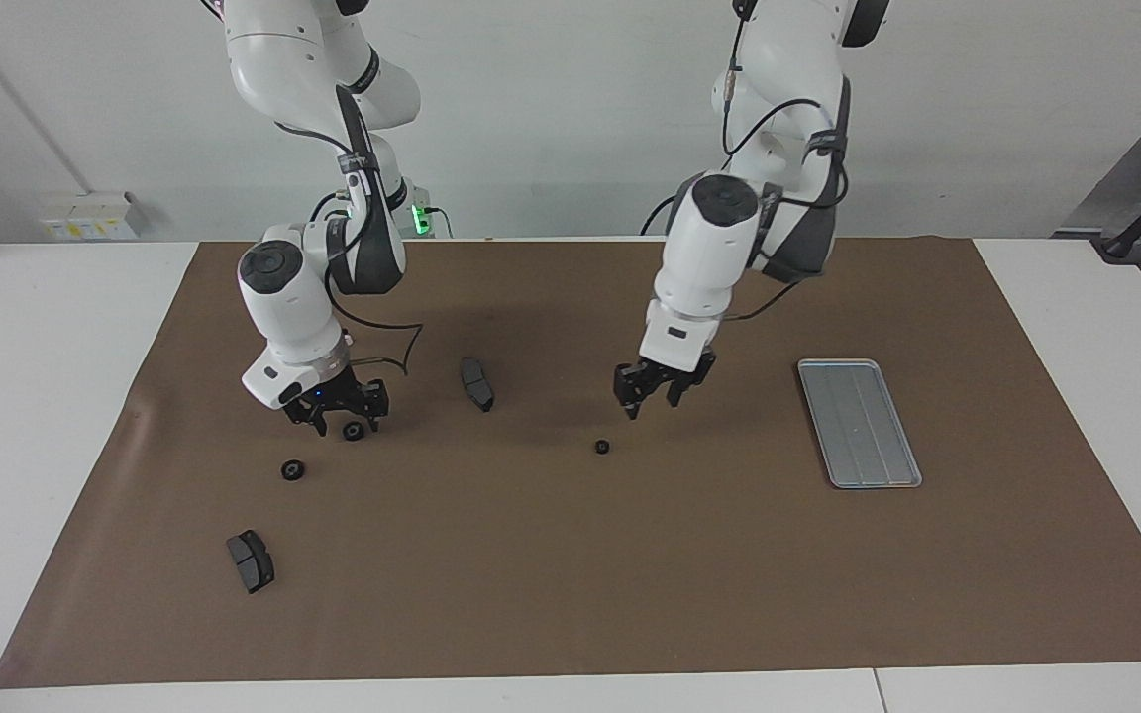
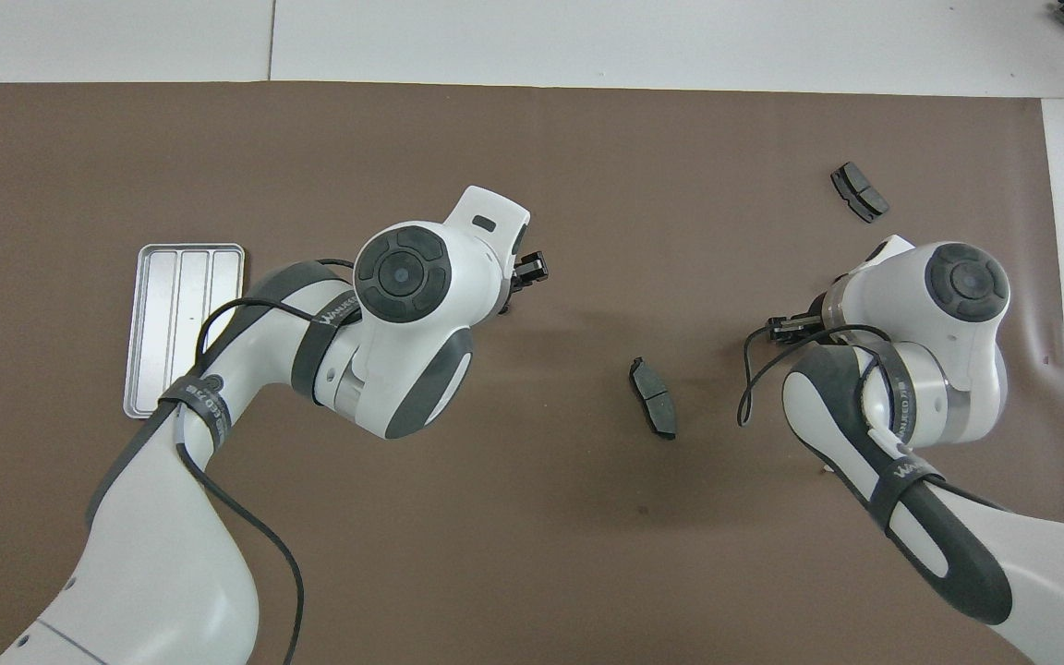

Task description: Place bearing gear from tray to pile

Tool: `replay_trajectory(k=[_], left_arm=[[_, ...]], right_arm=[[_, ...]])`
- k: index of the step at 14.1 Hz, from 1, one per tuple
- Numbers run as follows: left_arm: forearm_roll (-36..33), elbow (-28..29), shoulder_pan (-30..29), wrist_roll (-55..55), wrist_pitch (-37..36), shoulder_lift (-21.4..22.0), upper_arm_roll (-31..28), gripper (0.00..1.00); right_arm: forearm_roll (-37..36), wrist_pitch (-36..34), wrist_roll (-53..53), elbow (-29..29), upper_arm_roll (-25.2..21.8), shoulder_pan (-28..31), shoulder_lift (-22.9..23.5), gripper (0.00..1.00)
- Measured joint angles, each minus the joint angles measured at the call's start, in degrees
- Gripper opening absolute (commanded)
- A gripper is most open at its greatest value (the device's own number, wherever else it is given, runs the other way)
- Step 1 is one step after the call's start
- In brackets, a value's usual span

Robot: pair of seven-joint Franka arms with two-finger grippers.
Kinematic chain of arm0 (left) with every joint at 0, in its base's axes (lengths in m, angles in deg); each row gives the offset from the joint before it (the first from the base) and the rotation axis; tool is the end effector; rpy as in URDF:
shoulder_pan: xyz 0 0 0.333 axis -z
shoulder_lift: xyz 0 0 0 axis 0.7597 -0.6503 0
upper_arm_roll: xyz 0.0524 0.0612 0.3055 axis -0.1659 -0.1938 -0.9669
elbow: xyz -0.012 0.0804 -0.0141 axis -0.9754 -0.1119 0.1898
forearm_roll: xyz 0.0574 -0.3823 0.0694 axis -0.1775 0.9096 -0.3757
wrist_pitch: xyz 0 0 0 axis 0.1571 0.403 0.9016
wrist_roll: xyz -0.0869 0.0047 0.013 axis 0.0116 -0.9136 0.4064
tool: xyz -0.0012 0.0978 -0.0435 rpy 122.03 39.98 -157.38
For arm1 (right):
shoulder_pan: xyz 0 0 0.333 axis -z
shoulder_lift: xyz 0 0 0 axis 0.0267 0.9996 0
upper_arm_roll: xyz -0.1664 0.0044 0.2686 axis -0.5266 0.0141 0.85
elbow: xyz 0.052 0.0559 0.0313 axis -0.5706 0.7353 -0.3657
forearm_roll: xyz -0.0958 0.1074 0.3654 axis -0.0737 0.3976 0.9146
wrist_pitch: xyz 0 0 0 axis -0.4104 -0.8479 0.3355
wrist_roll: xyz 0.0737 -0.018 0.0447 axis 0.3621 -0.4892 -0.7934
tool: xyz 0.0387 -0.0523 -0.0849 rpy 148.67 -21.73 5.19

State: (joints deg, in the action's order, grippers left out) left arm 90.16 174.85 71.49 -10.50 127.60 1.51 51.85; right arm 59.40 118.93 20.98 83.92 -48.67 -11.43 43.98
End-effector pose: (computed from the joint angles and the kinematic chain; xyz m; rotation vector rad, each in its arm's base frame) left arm 0.5786 -0.2783 0.4689 2.9920 0.4885 0.1229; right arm 0.5894 0.0548 0.3404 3.1272 0.0902 0.1892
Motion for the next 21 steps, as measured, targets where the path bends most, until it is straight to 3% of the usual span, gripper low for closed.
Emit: replay_trajectory(k=[5, 9, 12, 16, 21], left_arm=[[0.0, 0.1, -13.5, -15.8, -18.8, 12.6, -0.5, 0.72], [-3.5, 0.7, -18.8, -26.5, -25.6, 16.8, -0.7, 0.74], [-4.9, 1.3, -19.1, -28.1, -24.7, 17.0, -0.6, 1.0], [-4.9, 4.2, -21.1, -33.8, -18.7, 17.1, -0.6, 1.0], [-2.2, 5.0, -22.1, -35.2, -15.2, 17.3, -0.4, 1.0]], right_arm=[[0.2, -8.8, 13.5, -12.6, 0.4, -8.1, 0.5, 1.0], [0.2, -10.7, 23.6, -21.0, 0.5, -16.2, 6.2, 1.0], [0.2, -10.7, 28.5, -26.4, 0.6, -20.5, 12.4, 1.0], [-0.9, -10.6, 36.2, -34.0, 0.6, -25.6, 21.8, 1.0], [-1.4, -9.3, 37.2, -36.1, 0.6, -28.2, 25.0, 1.0]])
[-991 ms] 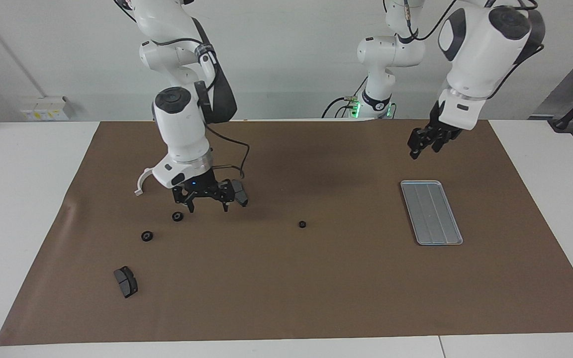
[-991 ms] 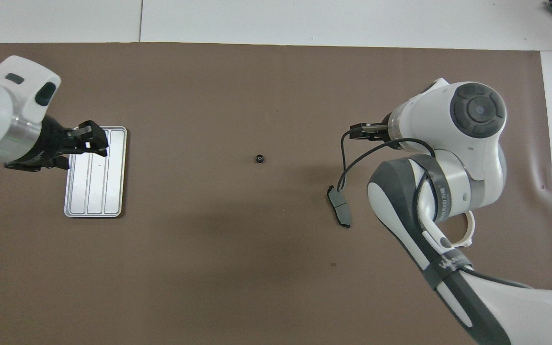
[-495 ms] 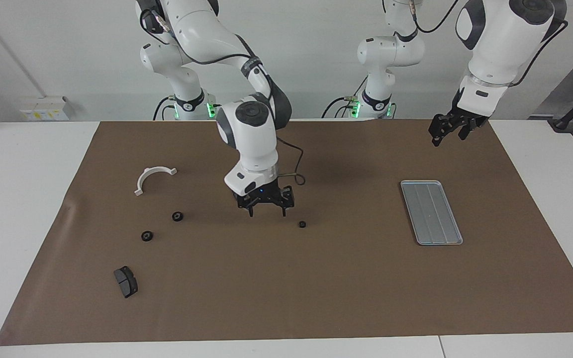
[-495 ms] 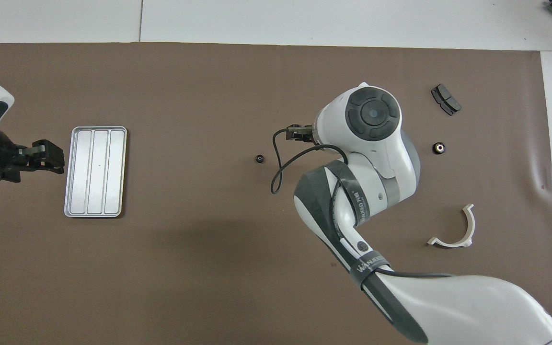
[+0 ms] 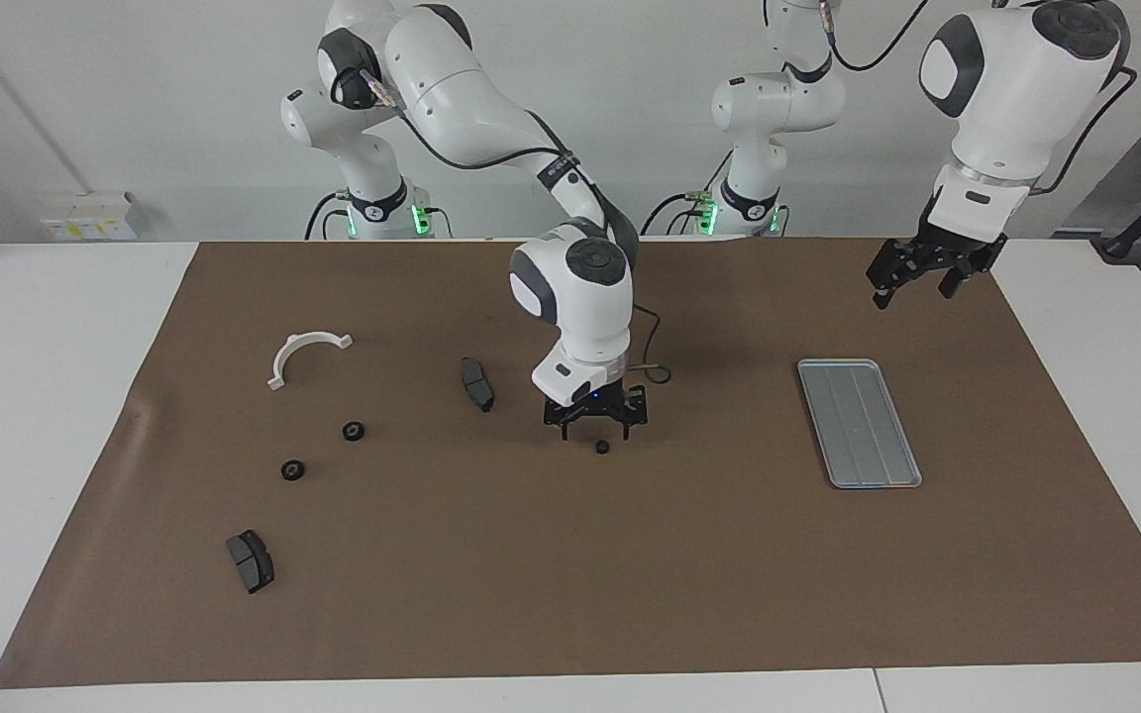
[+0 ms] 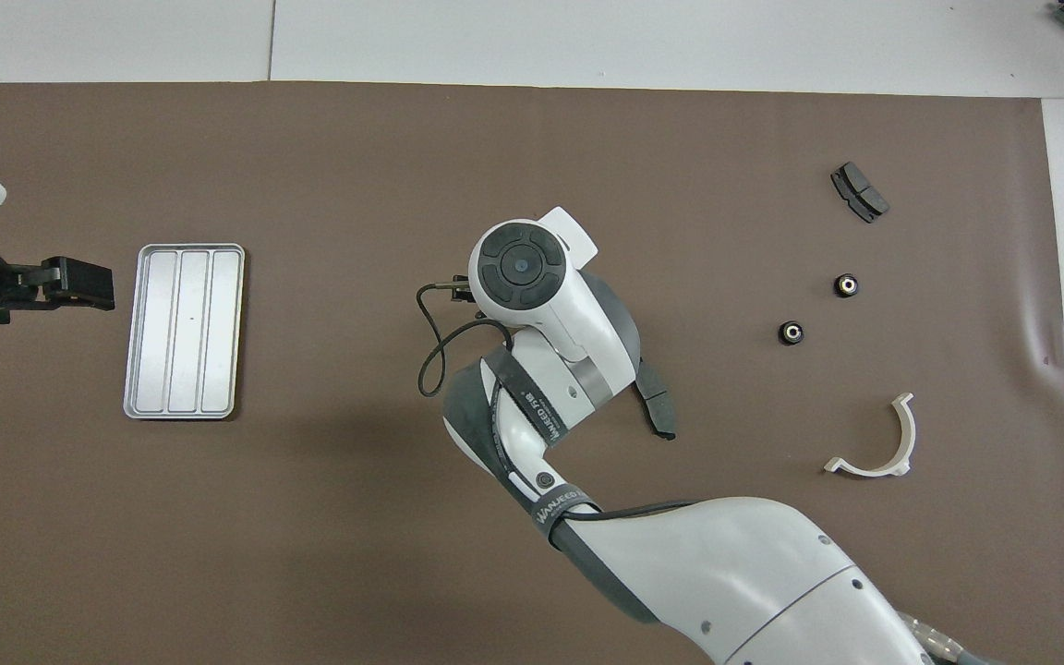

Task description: Place bearing gear from tray to pile

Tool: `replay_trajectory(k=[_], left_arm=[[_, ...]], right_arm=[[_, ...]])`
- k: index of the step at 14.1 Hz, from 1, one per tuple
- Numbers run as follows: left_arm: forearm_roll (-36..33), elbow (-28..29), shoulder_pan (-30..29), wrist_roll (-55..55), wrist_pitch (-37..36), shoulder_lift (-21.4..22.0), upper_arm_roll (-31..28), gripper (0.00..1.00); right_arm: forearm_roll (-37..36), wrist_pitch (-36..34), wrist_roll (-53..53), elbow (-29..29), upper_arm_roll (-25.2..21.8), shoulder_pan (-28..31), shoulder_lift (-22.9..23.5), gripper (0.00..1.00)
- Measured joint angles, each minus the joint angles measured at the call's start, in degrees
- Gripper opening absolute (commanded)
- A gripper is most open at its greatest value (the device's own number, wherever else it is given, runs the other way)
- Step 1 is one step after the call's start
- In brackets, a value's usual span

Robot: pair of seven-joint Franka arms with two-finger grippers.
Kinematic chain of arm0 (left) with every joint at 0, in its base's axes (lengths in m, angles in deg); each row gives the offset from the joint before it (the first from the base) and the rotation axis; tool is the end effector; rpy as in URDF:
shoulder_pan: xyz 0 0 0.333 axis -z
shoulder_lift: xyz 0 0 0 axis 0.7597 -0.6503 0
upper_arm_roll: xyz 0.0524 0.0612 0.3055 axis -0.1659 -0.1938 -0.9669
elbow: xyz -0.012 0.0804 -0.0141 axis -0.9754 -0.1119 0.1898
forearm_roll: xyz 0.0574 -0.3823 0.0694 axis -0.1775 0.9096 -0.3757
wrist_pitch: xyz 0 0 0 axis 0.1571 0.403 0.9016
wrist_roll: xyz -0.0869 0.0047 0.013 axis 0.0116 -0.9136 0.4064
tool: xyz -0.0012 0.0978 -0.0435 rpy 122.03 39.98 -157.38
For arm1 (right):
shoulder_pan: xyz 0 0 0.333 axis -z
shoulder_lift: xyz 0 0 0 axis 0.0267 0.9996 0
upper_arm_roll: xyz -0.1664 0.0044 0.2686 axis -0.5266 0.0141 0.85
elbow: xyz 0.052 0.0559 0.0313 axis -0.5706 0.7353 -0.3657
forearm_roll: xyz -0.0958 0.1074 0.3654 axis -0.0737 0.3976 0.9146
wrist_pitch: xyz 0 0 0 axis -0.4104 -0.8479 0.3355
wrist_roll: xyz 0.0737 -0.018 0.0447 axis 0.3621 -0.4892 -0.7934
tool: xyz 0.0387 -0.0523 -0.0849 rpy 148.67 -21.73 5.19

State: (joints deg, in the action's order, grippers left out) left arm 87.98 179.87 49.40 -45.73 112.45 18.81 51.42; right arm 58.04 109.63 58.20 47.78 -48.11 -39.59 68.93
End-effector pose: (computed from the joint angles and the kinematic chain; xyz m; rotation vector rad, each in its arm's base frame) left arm 0.5470 -0.0319 0.5799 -3.1321 -0.1337 -0.1222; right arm 0.6039 0.4178 0.3254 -3.0865 0.0953 -0.2459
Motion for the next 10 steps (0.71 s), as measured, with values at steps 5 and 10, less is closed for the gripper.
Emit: replay_trajectory(k=[5, 10], left_arm=[[0.7, 0.1, 0.0, 0.0, 0.0, 0.1, 0.7, 1.0], [0.7, 0.1, -0.3, 0.0, 0.0, 0.1, 0.5, 1.0]], right_arm=[[-1.0, 1.0, 0.0, 0.0, -0.1, 0.0, 0.7, 1.0], [-2.3, 1.7, 0.0, 0.1, 0.0, -1.3, 3.0, 0.85]])
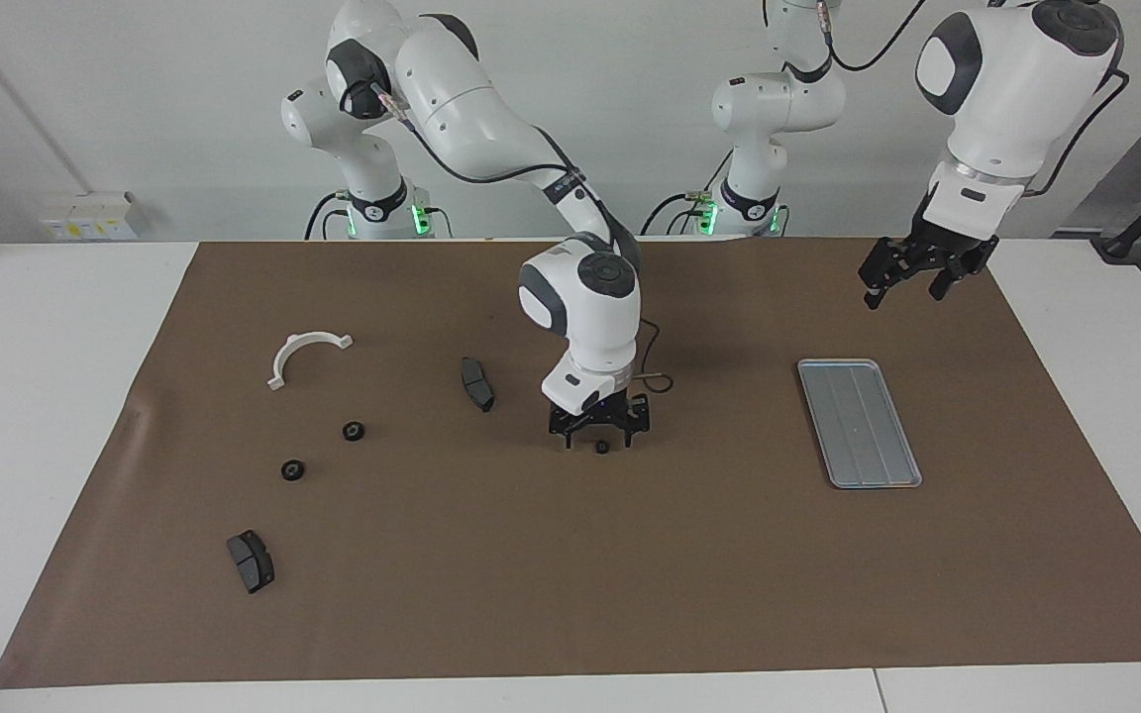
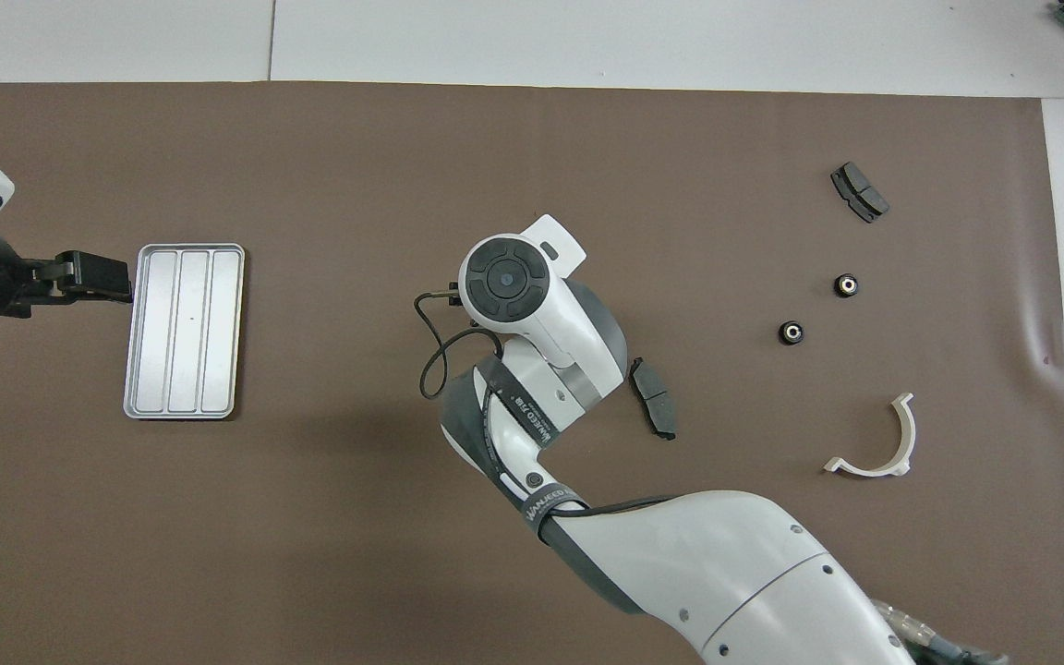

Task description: Place bearing gear from tray to pile

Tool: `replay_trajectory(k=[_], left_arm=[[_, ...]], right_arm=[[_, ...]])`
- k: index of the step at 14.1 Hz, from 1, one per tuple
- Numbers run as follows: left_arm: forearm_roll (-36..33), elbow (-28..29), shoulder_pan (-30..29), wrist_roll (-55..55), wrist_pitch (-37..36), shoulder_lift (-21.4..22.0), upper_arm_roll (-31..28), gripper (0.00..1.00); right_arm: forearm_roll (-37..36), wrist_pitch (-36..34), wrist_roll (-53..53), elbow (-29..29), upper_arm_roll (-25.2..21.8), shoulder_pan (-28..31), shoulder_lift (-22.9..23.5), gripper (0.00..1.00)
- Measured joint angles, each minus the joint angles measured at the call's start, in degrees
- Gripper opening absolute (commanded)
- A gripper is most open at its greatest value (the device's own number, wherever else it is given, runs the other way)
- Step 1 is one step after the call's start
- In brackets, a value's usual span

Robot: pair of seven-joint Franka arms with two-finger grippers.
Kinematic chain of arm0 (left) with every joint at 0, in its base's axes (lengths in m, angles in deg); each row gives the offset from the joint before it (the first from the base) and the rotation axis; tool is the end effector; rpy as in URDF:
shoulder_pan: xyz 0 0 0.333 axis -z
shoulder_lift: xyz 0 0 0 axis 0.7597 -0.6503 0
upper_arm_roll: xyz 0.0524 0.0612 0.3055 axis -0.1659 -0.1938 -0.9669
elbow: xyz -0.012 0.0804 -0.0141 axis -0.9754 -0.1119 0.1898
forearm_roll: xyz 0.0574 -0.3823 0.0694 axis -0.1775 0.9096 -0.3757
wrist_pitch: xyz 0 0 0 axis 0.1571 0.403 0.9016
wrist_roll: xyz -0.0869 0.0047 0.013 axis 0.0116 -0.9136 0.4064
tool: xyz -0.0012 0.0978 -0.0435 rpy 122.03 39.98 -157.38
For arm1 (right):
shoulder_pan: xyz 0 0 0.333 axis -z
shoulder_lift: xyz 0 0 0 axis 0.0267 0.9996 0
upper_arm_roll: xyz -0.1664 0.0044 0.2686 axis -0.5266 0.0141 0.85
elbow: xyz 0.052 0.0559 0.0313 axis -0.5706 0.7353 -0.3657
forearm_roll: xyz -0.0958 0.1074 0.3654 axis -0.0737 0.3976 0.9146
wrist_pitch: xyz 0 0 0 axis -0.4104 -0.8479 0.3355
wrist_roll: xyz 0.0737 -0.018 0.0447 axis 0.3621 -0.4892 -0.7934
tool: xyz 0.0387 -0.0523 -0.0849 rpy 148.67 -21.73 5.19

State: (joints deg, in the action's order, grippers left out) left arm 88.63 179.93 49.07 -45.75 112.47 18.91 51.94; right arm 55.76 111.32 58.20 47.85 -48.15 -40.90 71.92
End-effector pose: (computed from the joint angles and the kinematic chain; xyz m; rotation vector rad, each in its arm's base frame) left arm 0.5464 -0.0348 0.5803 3.1302 0.1311 0.1221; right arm 0.5959 0.4312 0.2896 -3.1283 0.0203 -0.2514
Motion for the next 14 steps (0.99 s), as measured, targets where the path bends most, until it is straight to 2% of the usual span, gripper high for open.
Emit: replay_trajectory(k=[3, 4, 5, 7, 14], left_arm=[[0.0, 0.0, 0.0, 0.0, 0.0, 0.1, 0.1, 1.0], [0.0, 0.0, 0.0, 0.0, 0.0, 0.1, 0.1, 1.0], [0.0, 0.0, 0.0, 0.0, 0.0, 0.1, 0.1, 1.0], [0.0, 0.0, 0.0, 0.0, 0.0, 0.1, 0.1, 1.0], [0.0, 0.0, 0.0, 0.0, 0.0, 0.1, 0.1, 1.0]], right_arm=[[0.0, 0.0, 0.0, 0.0, 0.0, -0.2, 0.1, 0.55], [0.0, 0.0, 0.0, 0.0, -0.1, -0.1, 0.1, 0.52], [0.0, 0.0, 0.0, 0.0, -0.1, -0.1, 0.1, 0.51], [0.0, 0.0, 0.0, 0.0, -0.1, -0.1, 0.1, 0.45], [-0.1, 0.4, 0.0, 0.0, -0.1, 0.0, 0.1, 0.44]])
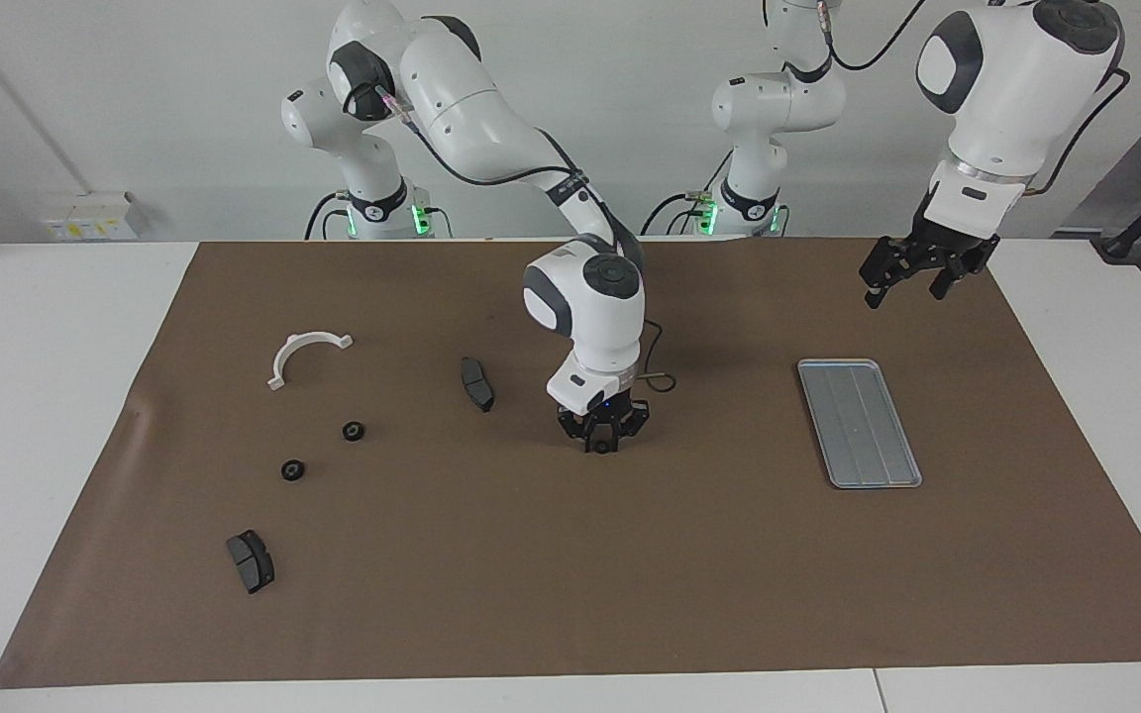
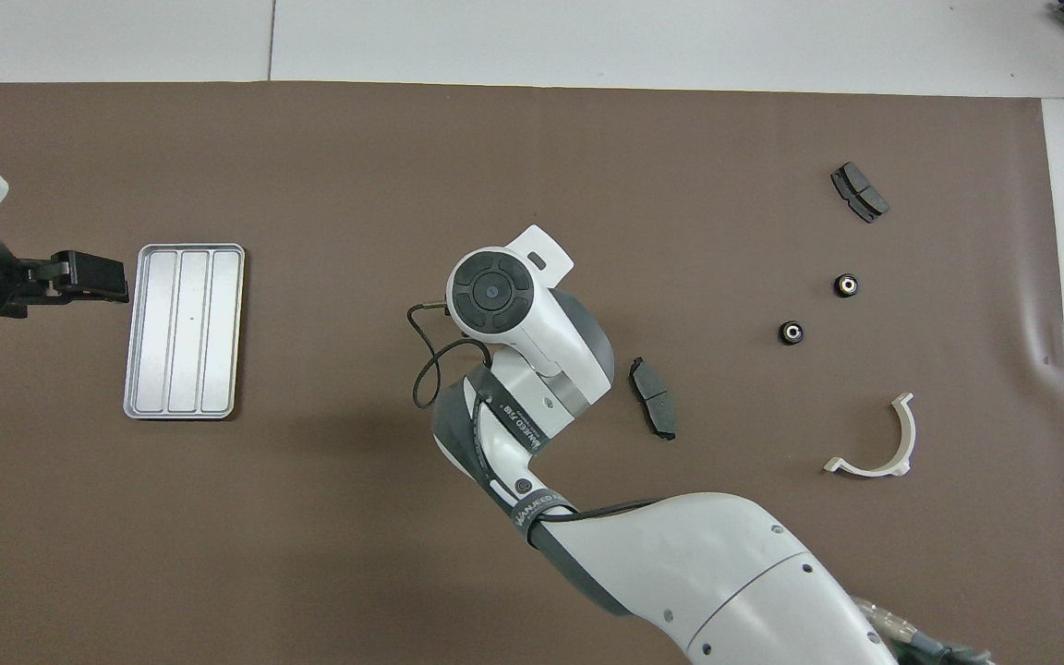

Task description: Place bearing gear from tray to pile

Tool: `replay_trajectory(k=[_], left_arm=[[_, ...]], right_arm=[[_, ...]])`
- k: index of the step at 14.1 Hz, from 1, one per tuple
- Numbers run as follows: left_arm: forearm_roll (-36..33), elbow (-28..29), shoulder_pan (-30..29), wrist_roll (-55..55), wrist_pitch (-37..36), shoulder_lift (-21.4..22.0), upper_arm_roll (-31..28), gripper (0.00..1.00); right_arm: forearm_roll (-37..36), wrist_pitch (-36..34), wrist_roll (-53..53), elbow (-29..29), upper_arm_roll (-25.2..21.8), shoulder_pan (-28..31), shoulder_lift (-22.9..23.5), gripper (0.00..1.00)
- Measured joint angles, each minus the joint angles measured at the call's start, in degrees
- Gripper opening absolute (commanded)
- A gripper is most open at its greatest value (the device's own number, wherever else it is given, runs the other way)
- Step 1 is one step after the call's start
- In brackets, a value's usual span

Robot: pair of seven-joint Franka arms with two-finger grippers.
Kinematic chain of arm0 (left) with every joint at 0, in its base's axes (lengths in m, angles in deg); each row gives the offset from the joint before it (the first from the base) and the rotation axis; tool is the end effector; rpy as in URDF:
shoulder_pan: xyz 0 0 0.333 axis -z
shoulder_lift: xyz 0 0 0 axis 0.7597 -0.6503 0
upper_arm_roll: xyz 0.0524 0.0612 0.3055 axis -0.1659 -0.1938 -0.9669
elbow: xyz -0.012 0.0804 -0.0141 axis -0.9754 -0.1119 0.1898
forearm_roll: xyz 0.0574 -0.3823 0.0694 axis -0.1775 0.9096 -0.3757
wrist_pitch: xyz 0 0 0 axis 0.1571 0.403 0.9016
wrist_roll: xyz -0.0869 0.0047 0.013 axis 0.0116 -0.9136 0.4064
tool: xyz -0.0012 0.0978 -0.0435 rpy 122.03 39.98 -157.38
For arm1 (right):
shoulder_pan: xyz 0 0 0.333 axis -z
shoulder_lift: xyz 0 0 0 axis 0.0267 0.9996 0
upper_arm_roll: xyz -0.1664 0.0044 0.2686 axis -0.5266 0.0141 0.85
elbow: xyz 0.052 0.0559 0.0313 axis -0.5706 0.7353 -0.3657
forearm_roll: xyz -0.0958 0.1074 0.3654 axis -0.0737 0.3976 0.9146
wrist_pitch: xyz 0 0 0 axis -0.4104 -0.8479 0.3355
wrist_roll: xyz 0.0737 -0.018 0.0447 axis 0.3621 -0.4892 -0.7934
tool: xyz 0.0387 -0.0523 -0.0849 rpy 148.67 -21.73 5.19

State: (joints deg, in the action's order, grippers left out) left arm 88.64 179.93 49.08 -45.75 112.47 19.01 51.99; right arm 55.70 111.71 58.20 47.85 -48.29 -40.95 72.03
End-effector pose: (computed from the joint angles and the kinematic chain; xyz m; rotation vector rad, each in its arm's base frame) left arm 0.5459 -0.0354 0.5813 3.1299 0.1295 0.1248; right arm 0.5968 0.4309 0.2890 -3.1265 0.0201 -0.2596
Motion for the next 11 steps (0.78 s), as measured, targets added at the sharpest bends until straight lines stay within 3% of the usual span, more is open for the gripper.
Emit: replay_trajectory(k=[11], left_arm=[[0.0, 0.0, 0.0, 0.0, 0.0, 0.0, 0.0, 1.0]], right_arm=[[0.0, -0.2, 0.0, 0.0, 0.0, -0.1, 0.0, 0.43]])
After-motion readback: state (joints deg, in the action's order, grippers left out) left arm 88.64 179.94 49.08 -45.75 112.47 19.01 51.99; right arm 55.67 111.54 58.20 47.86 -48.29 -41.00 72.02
